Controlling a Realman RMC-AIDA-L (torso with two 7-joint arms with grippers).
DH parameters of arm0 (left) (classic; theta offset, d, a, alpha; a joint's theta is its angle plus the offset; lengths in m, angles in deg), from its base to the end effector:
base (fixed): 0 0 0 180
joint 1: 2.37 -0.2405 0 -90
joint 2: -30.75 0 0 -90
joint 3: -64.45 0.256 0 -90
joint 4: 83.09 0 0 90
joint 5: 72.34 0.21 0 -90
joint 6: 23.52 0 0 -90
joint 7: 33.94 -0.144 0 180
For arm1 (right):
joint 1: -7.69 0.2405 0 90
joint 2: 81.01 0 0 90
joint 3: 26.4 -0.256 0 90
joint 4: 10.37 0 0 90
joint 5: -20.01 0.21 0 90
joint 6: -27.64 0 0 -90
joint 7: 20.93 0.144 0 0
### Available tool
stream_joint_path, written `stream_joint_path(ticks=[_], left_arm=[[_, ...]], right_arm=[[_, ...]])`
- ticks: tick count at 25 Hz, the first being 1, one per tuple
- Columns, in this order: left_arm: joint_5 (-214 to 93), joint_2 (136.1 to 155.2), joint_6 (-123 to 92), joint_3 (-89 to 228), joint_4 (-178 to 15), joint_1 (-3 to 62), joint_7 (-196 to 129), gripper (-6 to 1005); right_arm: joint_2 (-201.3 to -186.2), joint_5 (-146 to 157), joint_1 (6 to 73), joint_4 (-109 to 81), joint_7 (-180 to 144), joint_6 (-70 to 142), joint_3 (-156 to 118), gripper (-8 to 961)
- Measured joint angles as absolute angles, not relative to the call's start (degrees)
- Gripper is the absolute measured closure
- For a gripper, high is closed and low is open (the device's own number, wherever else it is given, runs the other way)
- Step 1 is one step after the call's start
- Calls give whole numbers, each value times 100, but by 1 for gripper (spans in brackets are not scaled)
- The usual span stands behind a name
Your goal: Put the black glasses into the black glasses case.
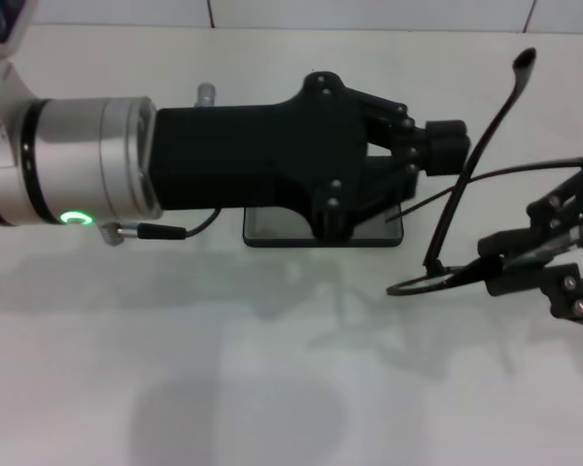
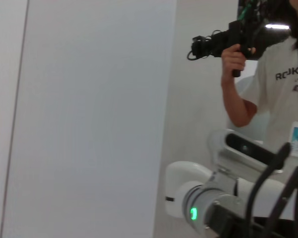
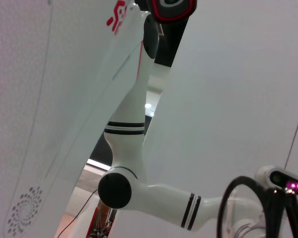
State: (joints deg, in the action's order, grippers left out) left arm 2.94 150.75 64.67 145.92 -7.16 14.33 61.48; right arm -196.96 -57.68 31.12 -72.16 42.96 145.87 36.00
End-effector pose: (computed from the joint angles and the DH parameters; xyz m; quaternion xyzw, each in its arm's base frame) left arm -0.1081 0.2780 0.0128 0.9199 0.0468 0.3894 0.0035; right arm 0.1570 0.2637 0.0682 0.8809 0.2238 -0.4169 0.0071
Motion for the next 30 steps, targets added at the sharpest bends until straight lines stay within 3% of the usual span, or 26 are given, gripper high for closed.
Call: stream_joint_path(ticks=[30], left_arm=[[6,15064,6553,14891,-751,1436,5993,928]], right_arm=[[-19658,-5785,3289,-6801,4110,14487,3538,848]])
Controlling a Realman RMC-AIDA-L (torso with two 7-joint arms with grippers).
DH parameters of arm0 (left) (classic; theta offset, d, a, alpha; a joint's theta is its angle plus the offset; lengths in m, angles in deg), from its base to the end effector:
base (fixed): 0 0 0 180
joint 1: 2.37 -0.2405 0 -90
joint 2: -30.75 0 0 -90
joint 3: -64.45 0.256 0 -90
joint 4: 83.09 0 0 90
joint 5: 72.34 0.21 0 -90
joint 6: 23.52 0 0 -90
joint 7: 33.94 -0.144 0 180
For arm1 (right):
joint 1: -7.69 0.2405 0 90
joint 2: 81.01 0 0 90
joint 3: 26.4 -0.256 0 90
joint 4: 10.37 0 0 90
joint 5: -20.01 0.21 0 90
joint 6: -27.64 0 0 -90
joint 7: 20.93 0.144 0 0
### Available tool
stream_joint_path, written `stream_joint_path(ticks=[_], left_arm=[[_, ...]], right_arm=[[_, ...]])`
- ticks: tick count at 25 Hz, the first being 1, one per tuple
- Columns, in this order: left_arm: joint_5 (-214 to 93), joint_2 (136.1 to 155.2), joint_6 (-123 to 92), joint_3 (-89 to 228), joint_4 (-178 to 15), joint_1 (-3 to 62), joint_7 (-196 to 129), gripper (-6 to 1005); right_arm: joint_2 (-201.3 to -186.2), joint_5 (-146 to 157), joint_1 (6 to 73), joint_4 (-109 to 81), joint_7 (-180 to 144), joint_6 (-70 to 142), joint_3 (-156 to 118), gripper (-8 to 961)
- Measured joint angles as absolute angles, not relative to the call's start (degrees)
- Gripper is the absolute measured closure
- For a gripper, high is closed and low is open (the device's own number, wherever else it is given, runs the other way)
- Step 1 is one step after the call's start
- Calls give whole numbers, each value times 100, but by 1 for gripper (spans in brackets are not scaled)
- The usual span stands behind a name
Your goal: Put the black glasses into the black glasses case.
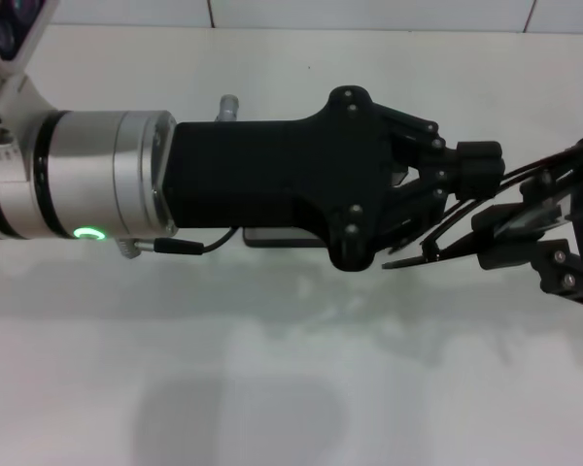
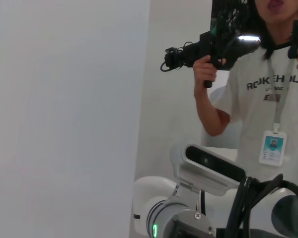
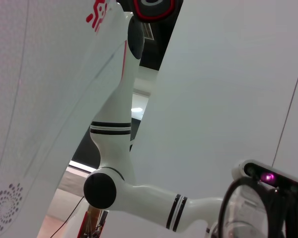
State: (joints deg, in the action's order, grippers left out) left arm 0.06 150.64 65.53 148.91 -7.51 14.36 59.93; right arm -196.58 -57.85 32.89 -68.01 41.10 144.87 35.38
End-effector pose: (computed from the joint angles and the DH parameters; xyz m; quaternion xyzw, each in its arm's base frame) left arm -0.1004 0.2691 0.0073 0.9135 0.0310 0.4044 0.0311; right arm 0.1591 0.2729 0.0651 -0.8795 -0.2148 0.4247 0.0032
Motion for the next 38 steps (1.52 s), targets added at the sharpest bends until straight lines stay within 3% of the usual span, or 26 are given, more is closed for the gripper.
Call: stream_joint_path(ticks=[38], left_arm=[[-226,15072,6659,14913,-1145,1433,5529,927]], right_arm=[[-19703,-5768,3283,-6740,4097,14543,3675,849]])
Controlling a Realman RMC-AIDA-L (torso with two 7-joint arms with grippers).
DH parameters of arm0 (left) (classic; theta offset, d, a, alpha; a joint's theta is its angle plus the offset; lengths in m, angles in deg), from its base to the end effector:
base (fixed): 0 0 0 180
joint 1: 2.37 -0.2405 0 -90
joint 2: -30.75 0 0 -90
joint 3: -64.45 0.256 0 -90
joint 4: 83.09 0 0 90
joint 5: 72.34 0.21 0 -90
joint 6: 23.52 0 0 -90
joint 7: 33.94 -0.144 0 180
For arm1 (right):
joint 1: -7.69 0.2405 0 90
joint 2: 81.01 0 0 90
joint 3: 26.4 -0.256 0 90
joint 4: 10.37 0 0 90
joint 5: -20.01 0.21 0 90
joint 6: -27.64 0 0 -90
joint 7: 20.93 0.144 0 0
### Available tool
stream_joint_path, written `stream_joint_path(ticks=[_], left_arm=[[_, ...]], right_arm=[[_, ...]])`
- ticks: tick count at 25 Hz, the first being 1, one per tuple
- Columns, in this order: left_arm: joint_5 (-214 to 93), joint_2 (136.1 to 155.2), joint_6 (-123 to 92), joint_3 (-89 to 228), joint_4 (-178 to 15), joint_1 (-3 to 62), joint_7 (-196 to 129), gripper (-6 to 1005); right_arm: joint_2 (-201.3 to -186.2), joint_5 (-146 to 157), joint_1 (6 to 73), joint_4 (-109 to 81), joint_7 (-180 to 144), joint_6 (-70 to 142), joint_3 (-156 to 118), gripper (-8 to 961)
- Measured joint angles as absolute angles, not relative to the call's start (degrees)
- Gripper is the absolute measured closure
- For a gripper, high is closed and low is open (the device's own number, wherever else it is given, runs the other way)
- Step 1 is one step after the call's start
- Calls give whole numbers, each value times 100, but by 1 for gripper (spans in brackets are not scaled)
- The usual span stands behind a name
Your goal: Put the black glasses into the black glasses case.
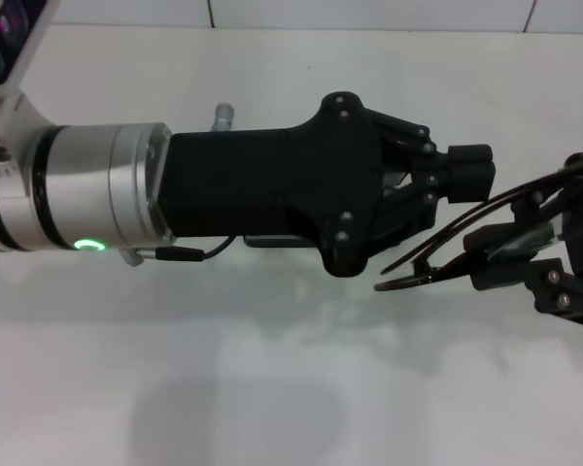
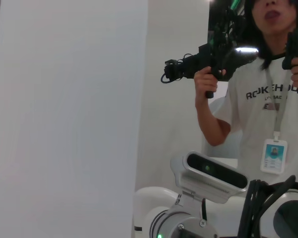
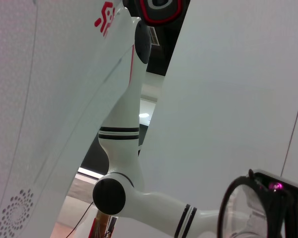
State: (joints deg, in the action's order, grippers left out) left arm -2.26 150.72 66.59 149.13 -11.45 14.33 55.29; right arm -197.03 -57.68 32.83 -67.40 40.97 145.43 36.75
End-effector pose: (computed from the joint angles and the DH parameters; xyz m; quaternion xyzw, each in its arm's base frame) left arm -0.1086 0.2687 0.0033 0.9054 0.0252 0.4230 0.0281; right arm 0.1581 0.2690 0.0589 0.8773 0.2122 -0.4303 0.0127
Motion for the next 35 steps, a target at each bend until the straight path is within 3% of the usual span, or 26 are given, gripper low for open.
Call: stream_joint_path(ticks=[26,31,35], left_arm=[[-150,15051,6671,13991,-1145,1226,5278,927],[101,15014,6676,13097,-1151,1092,5291,927],[228,14998,6747,12598,-1174,949,5301,927]], right_arm=[[-19682,-5808,3213,-6683,4287,14404,3760,848],[-19674,-6605,3277,-7627,5647,13587,4052,847],[-19650,-7900,3742,-8788,7541,13180,4340,847]])
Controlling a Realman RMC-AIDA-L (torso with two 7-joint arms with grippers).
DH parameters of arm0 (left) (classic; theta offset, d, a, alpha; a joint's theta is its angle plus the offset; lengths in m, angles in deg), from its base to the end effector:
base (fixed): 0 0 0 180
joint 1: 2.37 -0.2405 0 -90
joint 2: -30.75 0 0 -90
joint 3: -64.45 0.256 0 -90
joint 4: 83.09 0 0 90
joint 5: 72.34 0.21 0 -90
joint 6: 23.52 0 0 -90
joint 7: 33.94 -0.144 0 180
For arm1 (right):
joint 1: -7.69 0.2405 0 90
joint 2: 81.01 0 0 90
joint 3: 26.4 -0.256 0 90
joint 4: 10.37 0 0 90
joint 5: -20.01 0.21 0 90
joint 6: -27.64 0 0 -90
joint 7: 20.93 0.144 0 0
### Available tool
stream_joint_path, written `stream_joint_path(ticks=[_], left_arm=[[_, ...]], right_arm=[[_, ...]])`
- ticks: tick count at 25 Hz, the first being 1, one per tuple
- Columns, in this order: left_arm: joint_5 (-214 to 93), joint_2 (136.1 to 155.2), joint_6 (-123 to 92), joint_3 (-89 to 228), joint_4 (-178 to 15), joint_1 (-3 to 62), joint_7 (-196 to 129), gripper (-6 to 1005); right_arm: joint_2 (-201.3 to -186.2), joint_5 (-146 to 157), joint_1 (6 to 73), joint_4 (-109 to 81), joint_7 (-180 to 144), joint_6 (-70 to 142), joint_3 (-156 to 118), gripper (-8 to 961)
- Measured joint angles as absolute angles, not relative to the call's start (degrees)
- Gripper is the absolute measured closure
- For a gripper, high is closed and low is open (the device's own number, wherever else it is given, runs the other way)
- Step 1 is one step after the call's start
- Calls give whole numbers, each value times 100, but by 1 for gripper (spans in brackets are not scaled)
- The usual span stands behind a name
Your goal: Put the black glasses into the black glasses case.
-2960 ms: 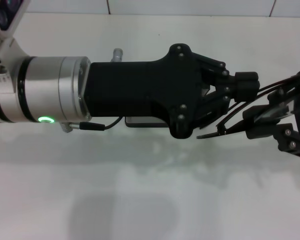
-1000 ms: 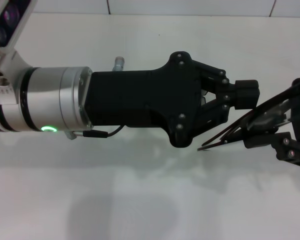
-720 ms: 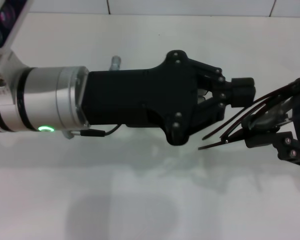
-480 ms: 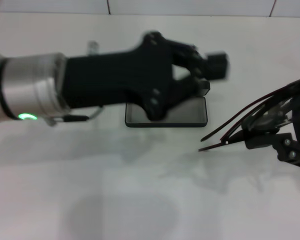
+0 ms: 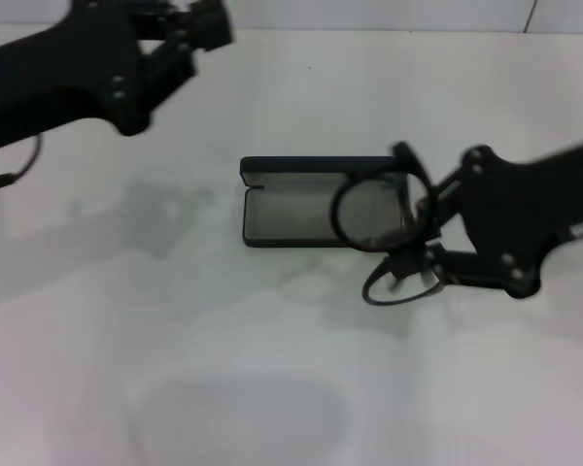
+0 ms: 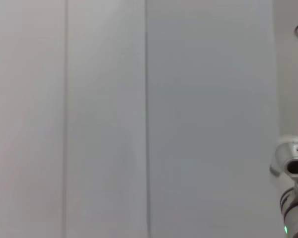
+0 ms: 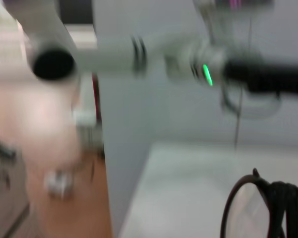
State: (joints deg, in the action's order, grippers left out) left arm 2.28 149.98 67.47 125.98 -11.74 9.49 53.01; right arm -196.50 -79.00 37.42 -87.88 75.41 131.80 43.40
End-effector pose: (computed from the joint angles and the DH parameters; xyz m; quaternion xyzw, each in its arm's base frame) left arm -0.1823 0.2935 0.0811 -0.8879 -0.0671 -0.4168 0.1830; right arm 0.1192 0.3022 0.0398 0.9818 0.0672 -0.1728 0.0408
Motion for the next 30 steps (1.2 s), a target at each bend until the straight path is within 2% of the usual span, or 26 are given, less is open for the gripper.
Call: stream_joint_path(ticks=[7,13,19,26,30], left_arm=[[221,15040,7161,12068,-1580,817,5169,926],[180,15045,7348,12045,-2100,777,4872,926],[182,15031,7573,11820,-2135,514,4688,926],[372,14903,8023,11461,-2524,393,4504,926],[723,14895,8145,11412,-2638,352,4347,926]], right_arm=[[-19645,-10224,5595,-9162,10195,13662,4898,846],[-19702,-11335,6979,-7832,10799,13638,5329,845],[-19707,-11628,7647,-6978,10715,12997,5769,844],[-19722,-11663,7929,-6505,10558,12286,6508,844],[-19722,-11645,8149,-6155,10549,11882,6979,843]])
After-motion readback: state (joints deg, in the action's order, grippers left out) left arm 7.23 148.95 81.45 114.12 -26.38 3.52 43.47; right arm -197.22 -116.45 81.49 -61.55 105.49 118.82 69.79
